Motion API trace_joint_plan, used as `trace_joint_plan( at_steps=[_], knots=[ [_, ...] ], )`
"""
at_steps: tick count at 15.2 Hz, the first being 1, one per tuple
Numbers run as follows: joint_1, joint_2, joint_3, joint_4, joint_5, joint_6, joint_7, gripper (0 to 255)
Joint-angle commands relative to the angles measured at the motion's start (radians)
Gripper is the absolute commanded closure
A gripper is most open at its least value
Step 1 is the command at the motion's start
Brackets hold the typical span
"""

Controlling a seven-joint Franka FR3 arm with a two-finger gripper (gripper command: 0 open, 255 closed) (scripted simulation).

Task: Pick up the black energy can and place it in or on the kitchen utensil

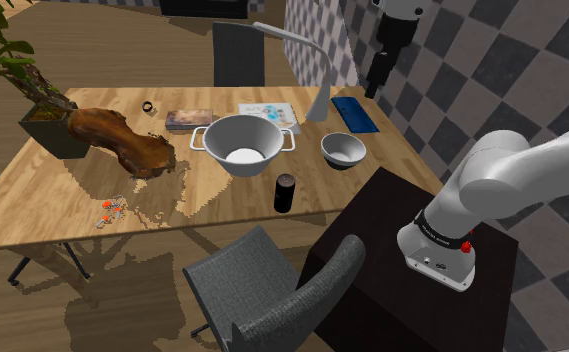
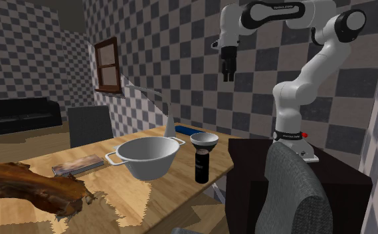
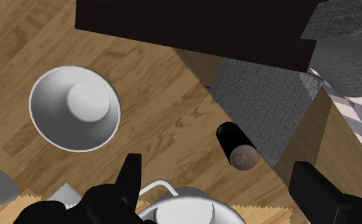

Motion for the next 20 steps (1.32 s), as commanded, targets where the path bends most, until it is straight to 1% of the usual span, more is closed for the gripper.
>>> trace_joint_plan(
  at_steps=[1,6,10,15,20],
  knots=[
    [0.0,0.0,0.0,0.0,0.0,0.0,0.0,0],
    [0.027,0.063,0.037,-0.109,0.027,0.178,0.033,0],
    [0.05,0.146,0.068,-0.173,0.047,0.329,0.059,0],
    [0.078,0.29,0.108,-0.219,0.069,0.526,0.091,0],
    [0.101,0.473,0.149,-0.224,0.079,0.722,0.127,0]
  ],
)
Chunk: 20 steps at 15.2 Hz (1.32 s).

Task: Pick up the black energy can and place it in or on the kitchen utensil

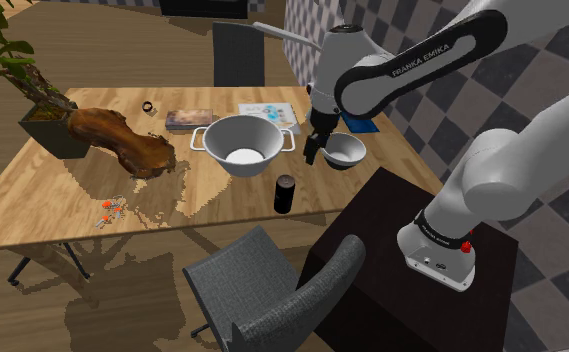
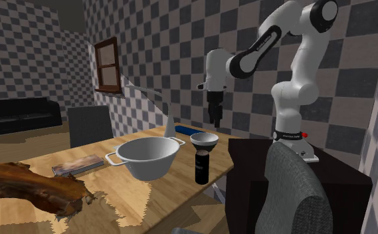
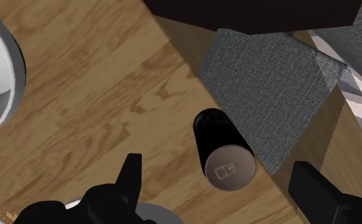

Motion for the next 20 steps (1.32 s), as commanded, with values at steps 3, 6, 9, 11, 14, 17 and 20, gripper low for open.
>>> trace_joint_plan(
  at_steps=[3,6,9,11,14,17,20],
  knots=[
    [0.014,0.163,0.033,0.017,-0.006,0.154,0.036,0],
    [0.022,0.293,0.053,0.047,-0.029,0.256,0.074,0],
    [0.031,0.394,0.062,0.08,-0.061,0.326,0.111,0],
    [0.032,0.424,0.059,0.08,-0.071,0.356,0.118,0],
    [0.034,0.471,0.054,0.082,-0.088,0.4,0.131,0],
    [0.038,0.512,0.047,0.086,-0.103,0.437,0.142,0],
    [0.039,0.512,0.047,0.086,-0.103,0.437,0.142,0]
  ],
)
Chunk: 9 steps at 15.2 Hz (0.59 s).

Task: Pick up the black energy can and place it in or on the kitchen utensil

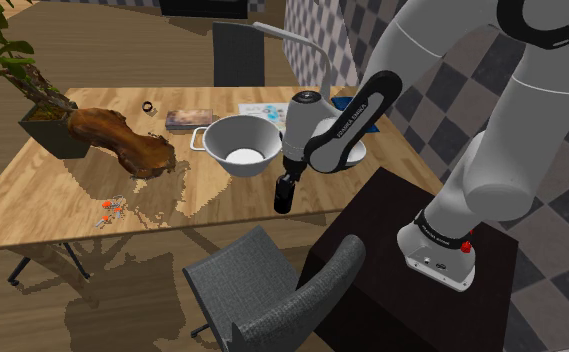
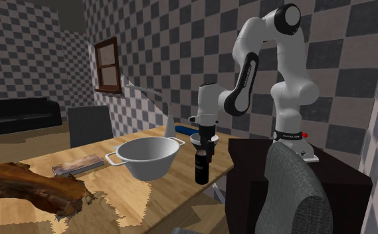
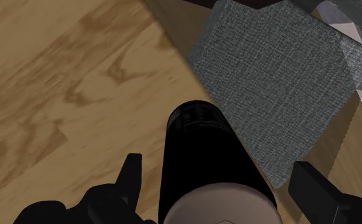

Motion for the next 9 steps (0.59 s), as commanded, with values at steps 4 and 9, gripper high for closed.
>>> trace_joint_plan(
  at_steps=[4,9],
  knots=[
    [0.0,0.002,0.0,0.001,-0.001,0.001,0.001,0],
    [0.0,0.002,0.0,0.001,-0.001,0.001,0.001,255]
  ],
)
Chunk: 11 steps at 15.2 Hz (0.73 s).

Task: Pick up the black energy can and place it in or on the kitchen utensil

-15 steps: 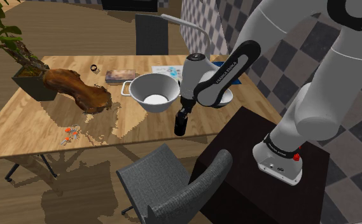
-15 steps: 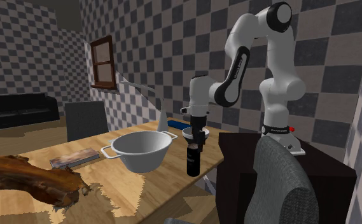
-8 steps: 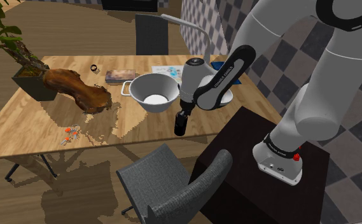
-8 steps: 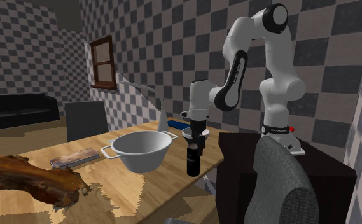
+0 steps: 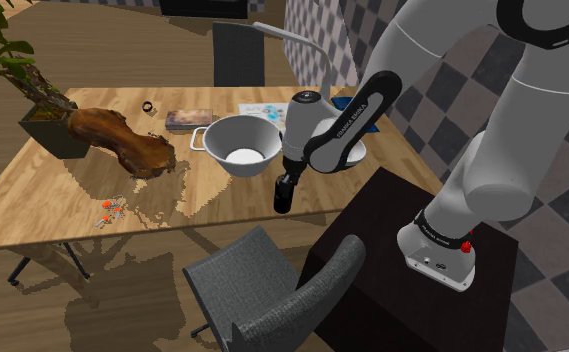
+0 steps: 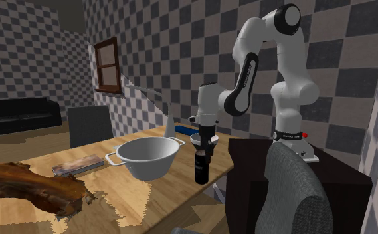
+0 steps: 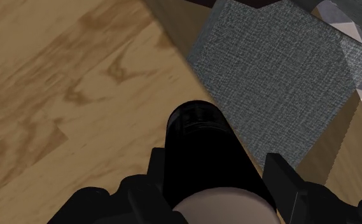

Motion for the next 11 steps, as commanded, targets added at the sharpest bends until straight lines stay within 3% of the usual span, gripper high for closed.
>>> trace_joint_plan(
  at_steps=[1,5,11],
  knots=[
    [0.0,0.001,0.0,0.0,0.0,0.0,0.0,255],
    [0.0,0.001,0.0,0.0,0.0,0.0,0.0,255],
    [-0.007,-0.092,0.014,-0.005,0.034,-0.087,-0.024,255]
  ],
)
